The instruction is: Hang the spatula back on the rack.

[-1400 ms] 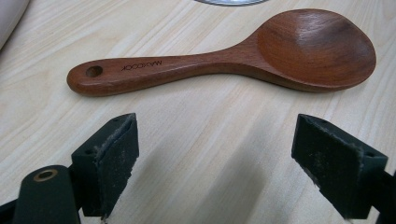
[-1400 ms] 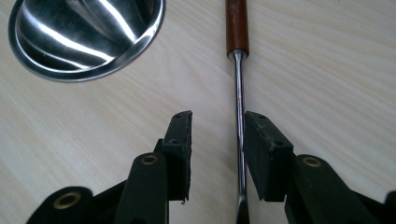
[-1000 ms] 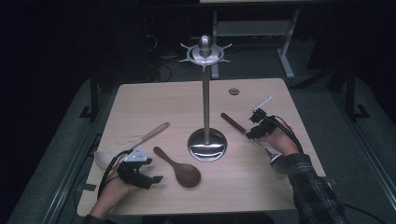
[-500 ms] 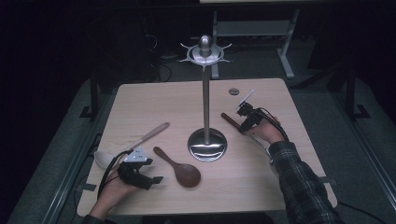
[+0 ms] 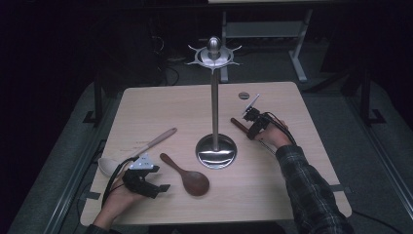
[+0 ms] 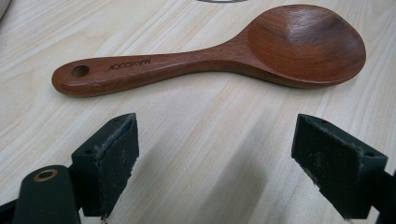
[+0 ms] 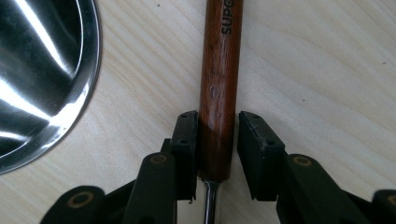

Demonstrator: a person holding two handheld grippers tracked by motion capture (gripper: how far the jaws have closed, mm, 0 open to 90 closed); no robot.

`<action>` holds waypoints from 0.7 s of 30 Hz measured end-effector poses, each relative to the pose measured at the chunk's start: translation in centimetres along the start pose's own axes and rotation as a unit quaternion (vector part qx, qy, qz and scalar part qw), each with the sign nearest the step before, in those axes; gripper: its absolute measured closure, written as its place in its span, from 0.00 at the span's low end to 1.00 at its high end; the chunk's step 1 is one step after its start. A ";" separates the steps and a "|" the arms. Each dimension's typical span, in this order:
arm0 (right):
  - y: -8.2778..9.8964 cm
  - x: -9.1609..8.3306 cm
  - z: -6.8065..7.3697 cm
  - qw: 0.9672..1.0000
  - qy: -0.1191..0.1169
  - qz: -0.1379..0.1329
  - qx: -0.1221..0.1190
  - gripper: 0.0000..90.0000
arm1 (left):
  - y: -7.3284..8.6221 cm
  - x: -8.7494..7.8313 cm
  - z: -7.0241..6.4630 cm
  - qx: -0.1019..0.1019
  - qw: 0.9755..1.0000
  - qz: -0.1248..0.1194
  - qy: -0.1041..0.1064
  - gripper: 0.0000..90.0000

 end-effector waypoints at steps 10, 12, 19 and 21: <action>0.0 0.0 0.0 1.000 -0.008 0.001 0.025 0.82 | 0.0 0.0 0.0 0.000 1.000 -0.001 0.000 0.16; 0.0 0.0 0.0 1.000 -0.004 0.001 0.027 0.82 | 0.0 0.0 0.0 0.000 1.000 -0.001 0.000 0.16; 0.0 -1.9 -0.4 0.998 -0.008 -0.044 0.041 0.82 | 0.0 0.0 0.1 -0.002 1.000 -0.001 0.001 0.16; 0.0 -2.8 -0.4 0.997 -0.008 -0.065 0.045 0.82 | 0.0 0.0 0.1 0.001 1.000 -0.001 0.001 0.16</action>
Point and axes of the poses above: each handheld gripper's, and its own axes: x roughly forward along the jaws, y roughly out of its underside, z roughly to its left, the point moved 5 cm from there along x, roughly forward along the jaws, and after that the axes turned 9 degrees about -x, right-handed, at the moved point
